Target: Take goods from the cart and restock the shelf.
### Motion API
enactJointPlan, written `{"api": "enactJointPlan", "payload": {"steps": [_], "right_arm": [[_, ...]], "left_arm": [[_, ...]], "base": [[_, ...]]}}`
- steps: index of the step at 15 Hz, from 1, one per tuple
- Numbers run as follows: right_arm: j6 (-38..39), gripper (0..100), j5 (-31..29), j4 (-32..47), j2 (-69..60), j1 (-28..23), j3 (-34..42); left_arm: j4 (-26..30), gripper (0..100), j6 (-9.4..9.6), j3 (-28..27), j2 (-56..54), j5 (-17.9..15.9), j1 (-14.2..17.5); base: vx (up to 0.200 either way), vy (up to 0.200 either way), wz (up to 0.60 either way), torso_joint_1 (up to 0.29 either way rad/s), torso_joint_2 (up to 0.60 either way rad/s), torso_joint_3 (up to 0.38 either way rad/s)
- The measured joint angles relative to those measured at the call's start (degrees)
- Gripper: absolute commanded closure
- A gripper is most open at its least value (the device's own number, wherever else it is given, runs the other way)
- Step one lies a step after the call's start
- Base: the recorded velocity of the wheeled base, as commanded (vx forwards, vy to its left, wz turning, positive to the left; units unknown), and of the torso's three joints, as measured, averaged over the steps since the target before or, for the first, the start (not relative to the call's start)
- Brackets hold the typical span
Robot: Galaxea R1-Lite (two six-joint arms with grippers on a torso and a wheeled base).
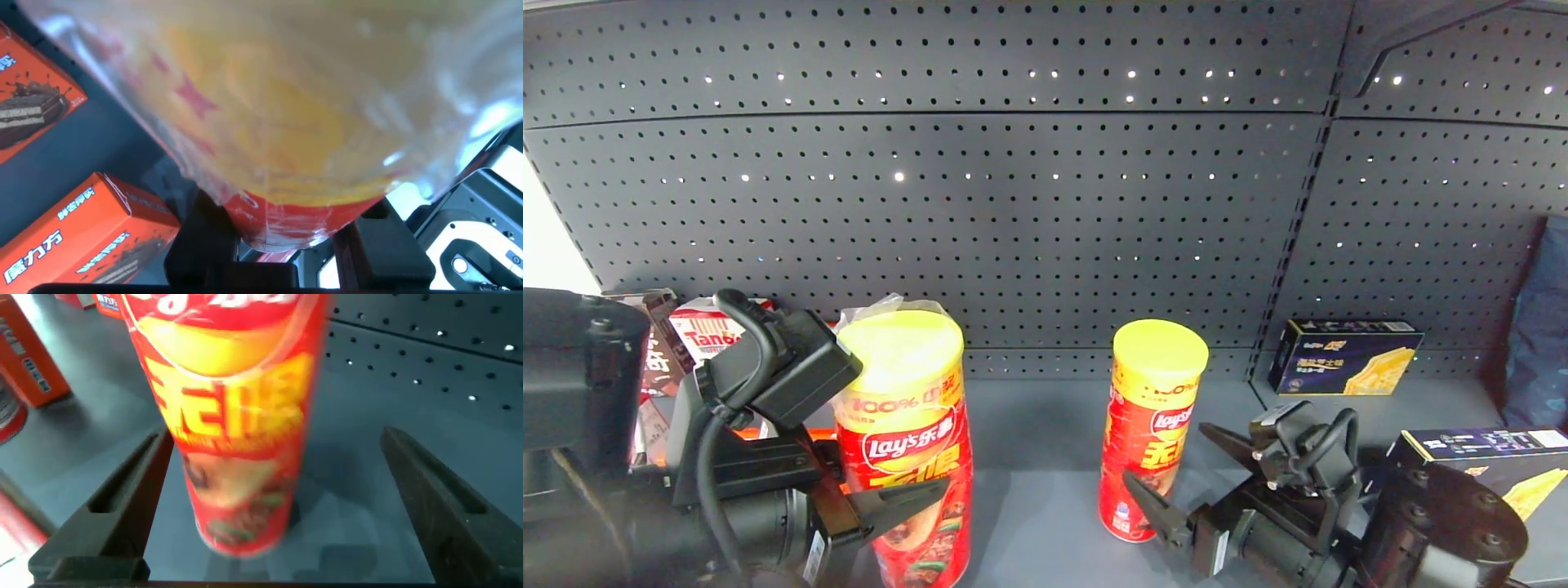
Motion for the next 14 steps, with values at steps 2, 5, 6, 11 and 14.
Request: {"api": "enactJointPlan", "payload": {"steps": [2,5,6,11,14], "right_arm": [[-0.5,0,0.06,-0.05,-2.15,0.05,1.08],[-0.85,0,0.57,-0.66,-5.12,0.28,2.95],[-0.83,0,1.35,-1.21,-5.86,0.6,3.95],[-0.85,0,7.01,-3.44,-7.08,6.91,6.31],[-0.8,0,7.16,-3.45,-6.64,8.9,6.31]], "left_arm": [[-0.05,100,0.01,-0.13,-0.05,0.0,-0.06],[0.01,100,0.01,-0.13,-0.07,0.0,-0.06],[0.04,100,0.01,-0.17,-0.07,0.0,-0.06],[-0.05,100,0.01,-0.26,0.13,0.0,-0.22],[0.06,100,-0.05,0.46,-0.05,0.09,0.02]], "base": [[0.0,0.0,0.0,0.0,0.0,0.0],[0.0,0.0,0.0,0.0,0.0,0.0],[0.0,0.0,0.0,0.0,0.0,0.0],[0.0,0.0,0.0,0.0,0.0,0.0],[0.0,0.0,0.0,0.0,0.0,0.0]]}}
